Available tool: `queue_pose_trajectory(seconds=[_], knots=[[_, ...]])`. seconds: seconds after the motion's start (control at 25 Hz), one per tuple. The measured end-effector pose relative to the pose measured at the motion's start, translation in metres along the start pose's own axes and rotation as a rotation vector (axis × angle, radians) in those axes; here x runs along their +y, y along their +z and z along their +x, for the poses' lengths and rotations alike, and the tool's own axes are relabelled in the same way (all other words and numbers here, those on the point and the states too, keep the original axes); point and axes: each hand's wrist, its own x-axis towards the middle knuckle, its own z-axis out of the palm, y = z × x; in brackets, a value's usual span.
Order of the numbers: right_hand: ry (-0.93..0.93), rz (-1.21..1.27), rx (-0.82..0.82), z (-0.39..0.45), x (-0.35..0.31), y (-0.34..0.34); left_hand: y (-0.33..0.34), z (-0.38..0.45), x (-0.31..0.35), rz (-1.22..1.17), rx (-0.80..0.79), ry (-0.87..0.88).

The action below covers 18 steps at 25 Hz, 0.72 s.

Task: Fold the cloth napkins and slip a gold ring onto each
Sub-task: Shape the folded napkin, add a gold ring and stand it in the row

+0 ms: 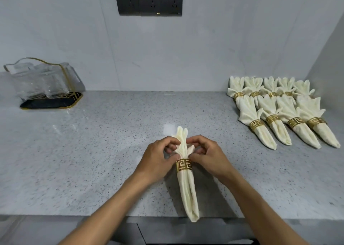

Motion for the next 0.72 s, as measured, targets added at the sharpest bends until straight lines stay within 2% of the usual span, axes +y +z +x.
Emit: queue_pose_trajectory(seconds=[0.28, 0.52, 0.72], knots=[[-0.113, -0.099, 0.145, -0.005, 0.015, 0.002, 0.003, -0.007, -0.004, -0.058, 0.118, -0.034], [-0.333, -0.594, 0.271, -0.028, 0.041, -0.01, -0.005, -0.029, -0.028, 0.223, 0.087, 0.037], [-0.476, -0.874, 0.374, -0.053, 0.048, -0.007, -0.001, -0.039, -0.032, 0.152, 0.079, 0.031]])
